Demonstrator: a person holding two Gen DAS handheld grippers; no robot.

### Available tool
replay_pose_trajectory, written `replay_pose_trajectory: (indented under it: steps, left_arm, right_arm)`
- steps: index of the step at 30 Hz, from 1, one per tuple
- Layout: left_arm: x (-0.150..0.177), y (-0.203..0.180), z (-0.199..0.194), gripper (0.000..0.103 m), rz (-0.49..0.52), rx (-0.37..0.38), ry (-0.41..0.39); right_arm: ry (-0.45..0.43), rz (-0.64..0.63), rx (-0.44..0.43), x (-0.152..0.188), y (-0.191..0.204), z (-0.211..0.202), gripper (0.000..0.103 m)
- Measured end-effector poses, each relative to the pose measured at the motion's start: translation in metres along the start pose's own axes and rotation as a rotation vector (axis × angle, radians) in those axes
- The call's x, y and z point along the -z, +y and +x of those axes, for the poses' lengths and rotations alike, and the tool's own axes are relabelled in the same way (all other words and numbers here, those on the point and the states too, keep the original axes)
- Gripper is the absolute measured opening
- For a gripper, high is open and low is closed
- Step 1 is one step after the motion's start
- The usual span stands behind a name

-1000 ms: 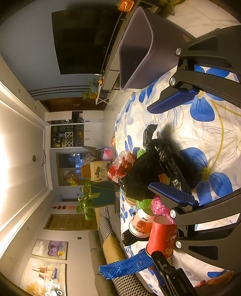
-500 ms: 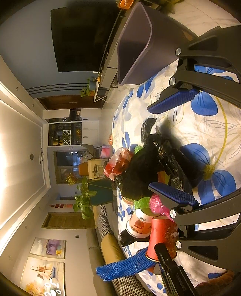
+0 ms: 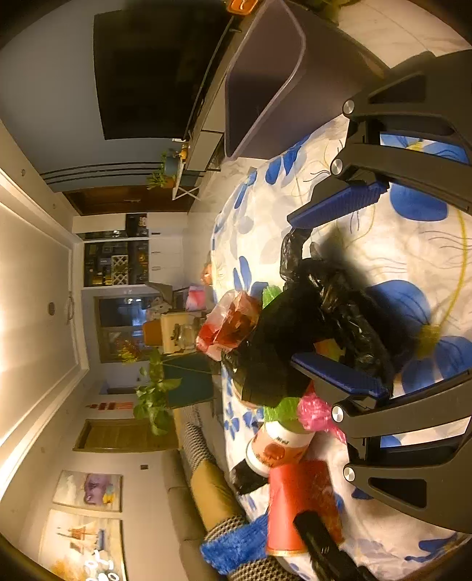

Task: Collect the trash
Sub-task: 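Grasp the red paper cup with the left tool while the right tool grasps the black plastic bag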

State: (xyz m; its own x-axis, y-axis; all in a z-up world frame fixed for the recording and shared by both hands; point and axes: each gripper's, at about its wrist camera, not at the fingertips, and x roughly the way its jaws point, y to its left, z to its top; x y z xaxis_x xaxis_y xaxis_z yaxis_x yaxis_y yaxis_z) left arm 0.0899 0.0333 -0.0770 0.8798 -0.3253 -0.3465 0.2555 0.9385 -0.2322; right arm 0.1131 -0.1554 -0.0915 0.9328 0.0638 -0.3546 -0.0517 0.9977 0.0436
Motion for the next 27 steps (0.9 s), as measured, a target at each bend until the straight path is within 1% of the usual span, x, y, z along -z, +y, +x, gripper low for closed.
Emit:
replay_pose_trajectory:
  steps: [4,7,8,10,11,13,15,23,27]
  left_arm:
    - [0.000,-0.002,-0.001,0.002,0.018,-0.021,-0.010]
    - [0.000,0.000,0.000,0.002,0.013,-0.019,-0.011]
    - [0.000,0.000,0.001,0.002,0.012,-0.019,-0.012]
    - [0.000,0.000,0.000,0.002,0.009,-0.019,-0.014]
    - [0.000,0.000,0.000,0.002,0.006,-0.017,-0.014]
    - [0.000,0.000,-0.003,0.002,0.001,-0.014,-0.018]
    - [-0.001,-0.001,-0.006,0.002,0.003,-0.015,-0.027]
    - [-0.003,-0.011,-0.018,0.002,0.019,0.010,-0.064]
    - [-0.006,-0.018,-0.023,0.002,0.030,0.015,-0.078]
  right_arm:
    - [0.062,0.015,-0.014,0.006,-0.001,0.010,0.068]
    - [0.104,0.018,-0.031,0.013,-0.002,0.016,0.059]
    - [0.118,0.024,-0.043,0.014,-0.002,0.018,0.053]
    - [0.137,0.031,-0.061,0.017,-0.001,0.021,0.047]
    - [0.137,0.030,-0.066,0.018,-0.001,0.020,0.042]
    - [0.127,0.031,-0.075,0.017,-0.002,0.017,0.033]
    - [0.110,0.031,-0.069,0.014,-0.003,0.013,0.030]
    - [0.003,0.033,-0.029,0.001,-0.019,-0.024,0.028]
    - [-0.028,0.037,-0.023,-0.003,-0.025,-0.037,0.028]
